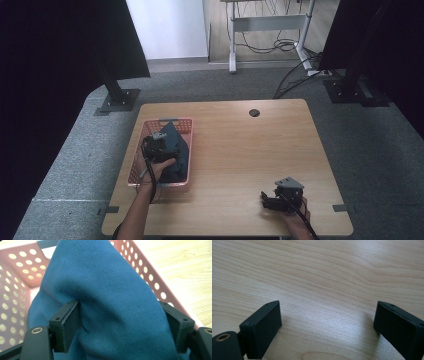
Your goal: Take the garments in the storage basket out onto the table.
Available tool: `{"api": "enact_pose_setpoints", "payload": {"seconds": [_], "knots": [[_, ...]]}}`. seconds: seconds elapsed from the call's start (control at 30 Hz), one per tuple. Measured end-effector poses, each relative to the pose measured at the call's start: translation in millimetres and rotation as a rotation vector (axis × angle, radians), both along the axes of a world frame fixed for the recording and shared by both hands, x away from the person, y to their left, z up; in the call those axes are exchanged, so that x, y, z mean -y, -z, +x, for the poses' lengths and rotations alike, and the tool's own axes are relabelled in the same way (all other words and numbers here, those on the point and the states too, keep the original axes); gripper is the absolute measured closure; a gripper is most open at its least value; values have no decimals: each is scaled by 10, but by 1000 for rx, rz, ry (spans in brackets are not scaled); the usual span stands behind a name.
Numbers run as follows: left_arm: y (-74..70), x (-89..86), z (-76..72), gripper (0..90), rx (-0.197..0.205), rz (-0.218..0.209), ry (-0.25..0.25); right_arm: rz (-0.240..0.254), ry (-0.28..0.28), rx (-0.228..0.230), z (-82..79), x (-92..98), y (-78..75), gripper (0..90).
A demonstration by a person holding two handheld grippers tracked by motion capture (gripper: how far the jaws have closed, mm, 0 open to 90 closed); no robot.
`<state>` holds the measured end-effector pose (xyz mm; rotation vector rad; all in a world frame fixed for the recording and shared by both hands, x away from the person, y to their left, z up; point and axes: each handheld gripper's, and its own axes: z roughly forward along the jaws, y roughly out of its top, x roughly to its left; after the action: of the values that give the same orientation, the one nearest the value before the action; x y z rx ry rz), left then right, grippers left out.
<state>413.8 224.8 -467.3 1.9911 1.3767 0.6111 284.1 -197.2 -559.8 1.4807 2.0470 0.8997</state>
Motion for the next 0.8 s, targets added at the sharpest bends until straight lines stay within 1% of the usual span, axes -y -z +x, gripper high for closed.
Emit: {"api": "enact_pose_setpoints", "payload": {"seconds": [0.13, 0.33, 0.5, 0.57, 0.67, 0.73, 0.77, 0.8], "knots": [[7, 3, 30, 253, -6, -1, -5, 0, 0, 0, 0, 0, 0, 71], [33, 30, 97, 269, -24, 8, -16, 1, 1, -1, -2, -3, 0, 71], [45, 29, 132, 296, -35, 2, -23, 1, 1, -1, -2, -2, -1, 71], [55, 28, 143, 321, -33, -6, -30, 1, 0, -1, -3, -3, -1, 71], [71, 9, 154, 382, -37, -17, -36, 0, -1, -1, -4, -3, -1, 71], [78, -8, 154, 447, -31, -11, -40, 0, -1, -1, -4, -3, -1, 71], [89, -26, 151, 476, -21, -13, -47, 0, -2, 0, -4, -3, 0, 71], [89, -26, 151, 513, -21, -13, -47, 0, -2, 0, -4, -3, 0, 71]]}}
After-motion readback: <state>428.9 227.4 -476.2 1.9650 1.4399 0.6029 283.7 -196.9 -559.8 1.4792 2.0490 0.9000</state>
